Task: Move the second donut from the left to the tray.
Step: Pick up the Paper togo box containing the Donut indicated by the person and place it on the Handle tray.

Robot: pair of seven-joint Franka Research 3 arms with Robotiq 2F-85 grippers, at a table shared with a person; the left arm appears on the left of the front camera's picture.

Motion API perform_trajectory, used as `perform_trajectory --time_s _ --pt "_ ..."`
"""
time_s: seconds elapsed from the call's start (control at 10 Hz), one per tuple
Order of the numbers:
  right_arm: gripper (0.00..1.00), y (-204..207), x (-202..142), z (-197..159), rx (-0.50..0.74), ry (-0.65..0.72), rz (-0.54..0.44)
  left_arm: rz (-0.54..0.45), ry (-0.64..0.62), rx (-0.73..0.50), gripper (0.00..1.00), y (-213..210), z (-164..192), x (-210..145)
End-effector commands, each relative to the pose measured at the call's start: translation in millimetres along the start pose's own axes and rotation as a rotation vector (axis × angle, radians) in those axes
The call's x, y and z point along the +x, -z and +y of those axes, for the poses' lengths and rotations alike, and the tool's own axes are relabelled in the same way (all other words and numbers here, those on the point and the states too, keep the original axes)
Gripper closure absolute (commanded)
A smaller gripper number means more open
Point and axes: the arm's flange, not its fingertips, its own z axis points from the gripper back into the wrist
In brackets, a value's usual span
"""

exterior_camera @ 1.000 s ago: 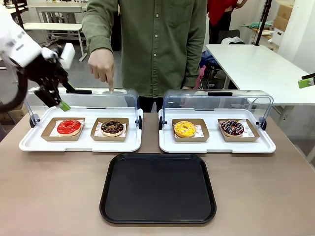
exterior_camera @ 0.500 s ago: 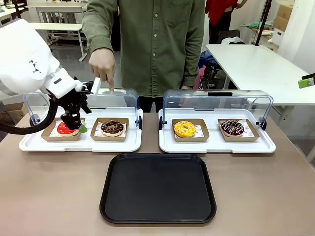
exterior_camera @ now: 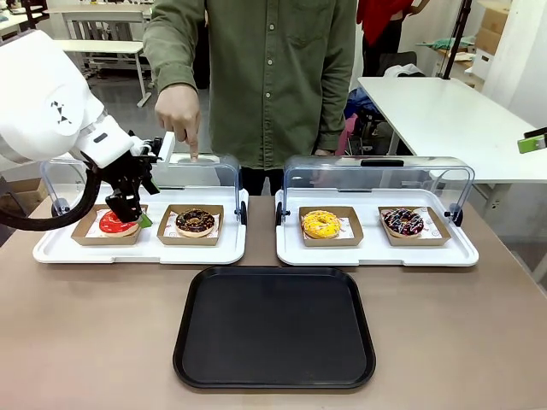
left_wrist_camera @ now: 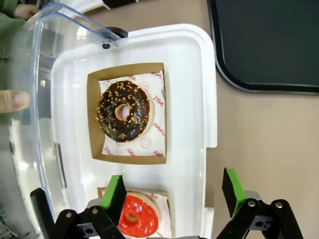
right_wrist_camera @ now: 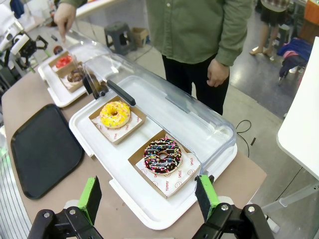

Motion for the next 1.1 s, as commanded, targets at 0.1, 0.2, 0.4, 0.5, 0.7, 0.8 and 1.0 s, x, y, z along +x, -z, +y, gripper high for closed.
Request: perform_trajectory --time_s 0.1,0.2,0.4,0.5,0.7,0.8,1.0 --pt "0.00 1 1 4 -0.001 0.009 -0.012 0.088 0.016 -0.004 0.00 17 5 10" --pt "0.00 1 1 4 -0.001 0.009 -0.012 0.135 0.019 -0.003 0.00 29 8 15" --pt "0.00 1 1 4 -0.001 0.009 -0.012 0.122 0.032 -0.027 0.00 46 15 16" --pt "0.00 1 1 4 -0.001 0.009 -0.012 0.130 0.032 -0.035 0.00 56 19 16" --pt "0.00 1 1 4 -0.001 0.009 -0.012 0.135 0.029 -0.060 0.00 74 22 10" --pt "0.00 1 1 4 -0.001 0.009 -0.012 0.133 0.025 -0.073 0.00 81 22 7" --pt "0.00 1 1 4 -0.001 0.009 -0.012 0.142 0.023 -0.073 0.00 95 24 6"
